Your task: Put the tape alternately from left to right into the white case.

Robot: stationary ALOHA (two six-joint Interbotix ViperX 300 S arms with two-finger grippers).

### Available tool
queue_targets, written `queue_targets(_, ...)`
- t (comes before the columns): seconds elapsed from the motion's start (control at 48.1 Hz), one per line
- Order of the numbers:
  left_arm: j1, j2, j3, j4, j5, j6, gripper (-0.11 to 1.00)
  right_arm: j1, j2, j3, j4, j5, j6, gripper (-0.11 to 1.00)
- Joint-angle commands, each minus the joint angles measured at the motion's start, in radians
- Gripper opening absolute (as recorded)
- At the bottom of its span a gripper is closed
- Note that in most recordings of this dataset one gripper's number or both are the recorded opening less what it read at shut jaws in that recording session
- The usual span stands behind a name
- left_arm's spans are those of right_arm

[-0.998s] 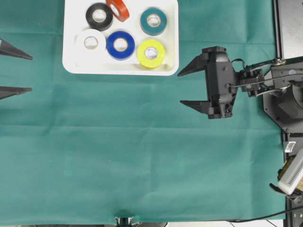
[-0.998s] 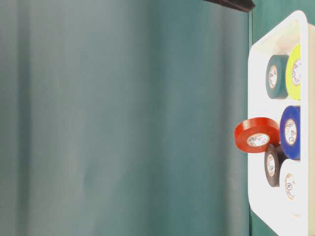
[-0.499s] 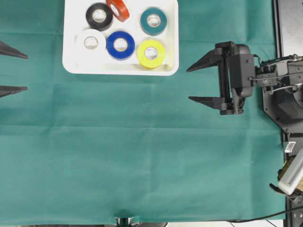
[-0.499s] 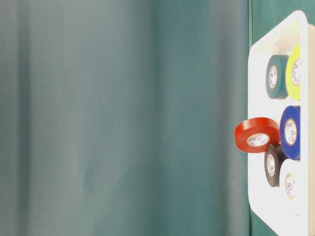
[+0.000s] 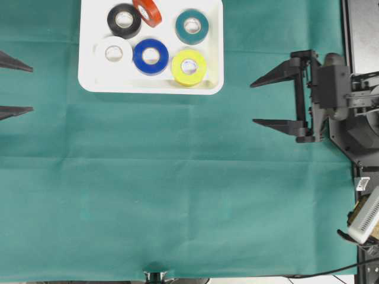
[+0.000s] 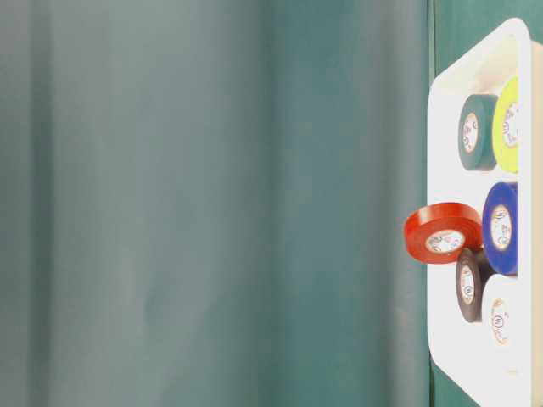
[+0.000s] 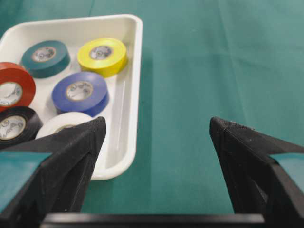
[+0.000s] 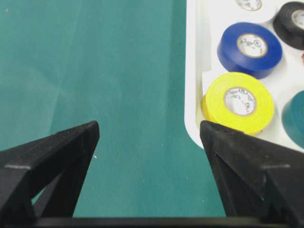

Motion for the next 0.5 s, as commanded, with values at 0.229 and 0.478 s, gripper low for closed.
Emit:
queue_targets(0.229, 0.005, 0.003, -0.006, -0.003, -0.005, 0.002, 0.92, -0.002, -0.115, 0.044, 0.005, -0.008, 0.003, 0.68)
queue_targets(0.478, 0.005, -0.003, -0.002, -0.003, -0.003, 0.000, 0.92, -0.002, -0.183, 0.081, 0.005, -0.006, 0.003, 0.68)
